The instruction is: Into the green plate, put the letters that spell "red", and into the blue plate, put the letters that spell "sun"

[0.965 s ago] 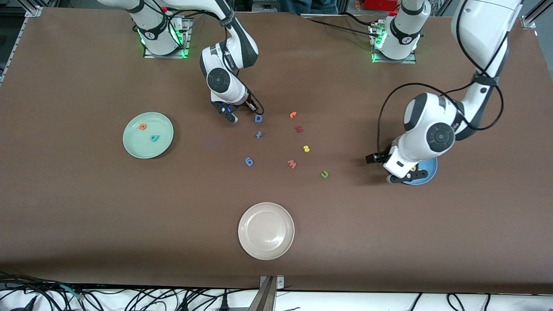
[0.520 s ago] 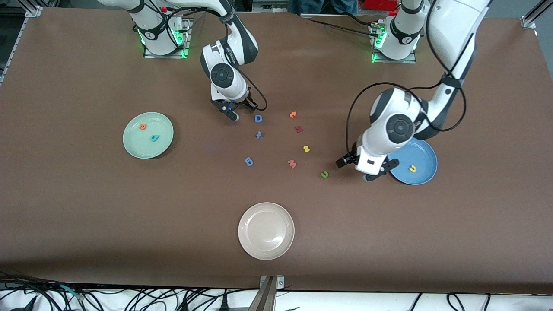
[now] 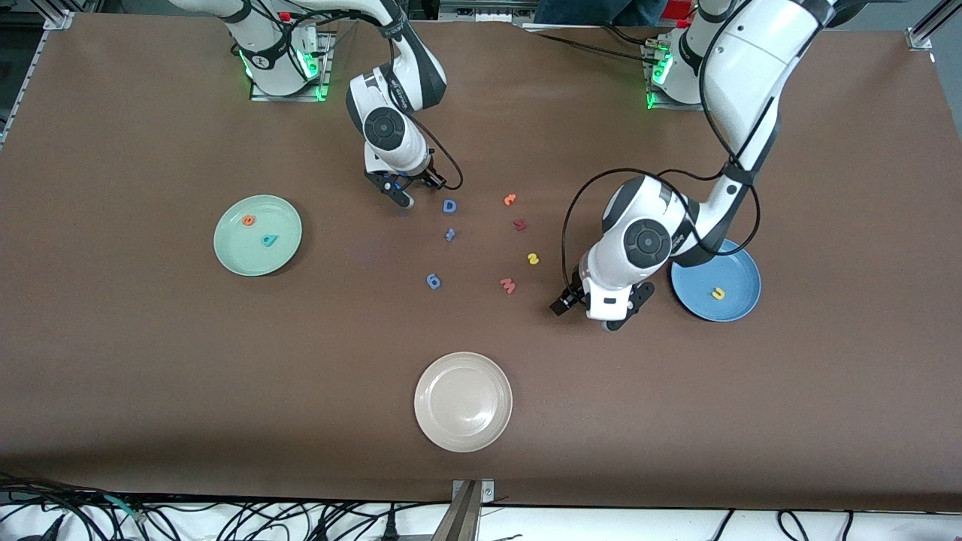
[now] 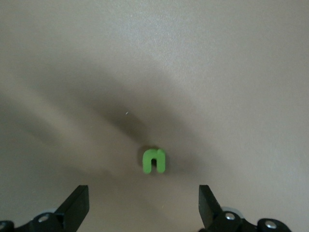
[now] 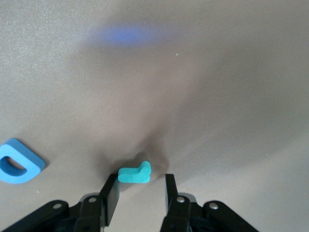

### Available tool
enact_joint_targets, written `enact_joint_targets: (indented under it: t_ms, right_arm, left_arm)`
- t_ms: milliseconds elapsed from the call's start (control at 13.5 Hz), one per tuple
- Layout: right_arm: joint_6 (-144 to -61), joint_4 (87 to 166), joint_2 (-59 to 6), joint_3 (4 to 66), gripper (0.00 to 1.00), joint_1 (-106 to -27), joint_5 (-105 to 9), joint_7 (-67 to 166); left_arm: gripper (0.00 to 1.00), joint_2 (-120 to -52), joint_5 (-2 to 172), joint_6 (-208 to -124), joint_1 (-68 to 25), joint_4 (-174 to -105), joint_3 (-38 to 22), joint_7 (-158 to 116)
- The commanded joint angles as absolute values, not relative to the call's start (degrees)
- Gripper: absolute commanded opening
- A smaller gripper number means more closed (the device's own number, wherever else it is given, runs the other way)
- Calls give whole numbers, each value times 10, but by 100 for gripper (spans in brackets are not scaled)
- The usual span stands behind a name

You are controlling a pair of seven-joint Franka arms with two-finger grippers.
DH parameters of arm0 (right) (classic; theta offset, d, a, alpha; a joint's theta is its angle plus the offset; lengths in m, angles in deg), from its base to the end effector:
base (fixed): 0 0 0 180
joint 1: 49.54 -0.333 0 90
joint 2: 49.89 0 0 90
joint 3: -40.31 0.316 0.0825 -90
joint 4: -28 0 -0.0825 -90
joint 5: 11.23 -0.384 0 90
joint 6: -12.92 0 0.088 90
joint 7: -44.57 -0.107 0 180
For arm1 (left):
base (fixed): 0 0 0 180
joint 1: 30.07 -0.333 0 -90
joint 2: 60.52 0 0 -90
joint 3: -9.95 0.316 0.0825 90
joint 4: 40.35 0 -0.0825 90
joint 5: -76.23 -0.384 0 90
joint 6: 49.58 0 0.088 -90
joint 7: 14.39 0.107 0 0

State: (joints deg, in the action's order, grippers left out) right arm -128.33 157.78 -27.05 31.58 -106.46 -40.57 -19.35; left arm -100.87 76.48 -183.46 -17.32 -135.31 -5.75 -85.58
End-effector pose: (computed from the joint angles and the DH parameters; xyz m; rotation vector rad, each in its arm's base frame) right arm 0.3462 0.3804 0.1693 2.8999 -1.0582 -0.4372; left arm 0.6115 -0.3071 0.2110 2.7743 1.1917 -0.2083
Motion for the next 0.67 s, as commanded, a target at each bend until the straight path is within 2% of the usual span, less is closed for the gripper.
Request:
enact_joint_targets:
  t_ms: [0,148,297,445,594]
  right_arm:
    - [-1291,1600,-279,314,41,-1069,-389,-199]
    - [-1291,1600,-279,313,31,-1069,-382,-199]
    - [-1291,1600,-279,313,28,-1069,-381,-199]
    - [-1291,1600,-279,313,21,-1069,-382,-200]
    - [-1291,1600,-279,313,20,-1069,-382,-200]
  left_arm:
    - [100,-1046,747,-1828,-155,-1310,-43,-900]
    - [100,-1060,728,-1828,-151,-1304,-42,-918]
    - [99,-1066,696,-1830,-148,-1304,-42,-954]
    - [98,-1070,685,-1870,-146,-1308,-42,-980]
    - [97,-1070,681,-1871,-142,-1309,-43,-982]
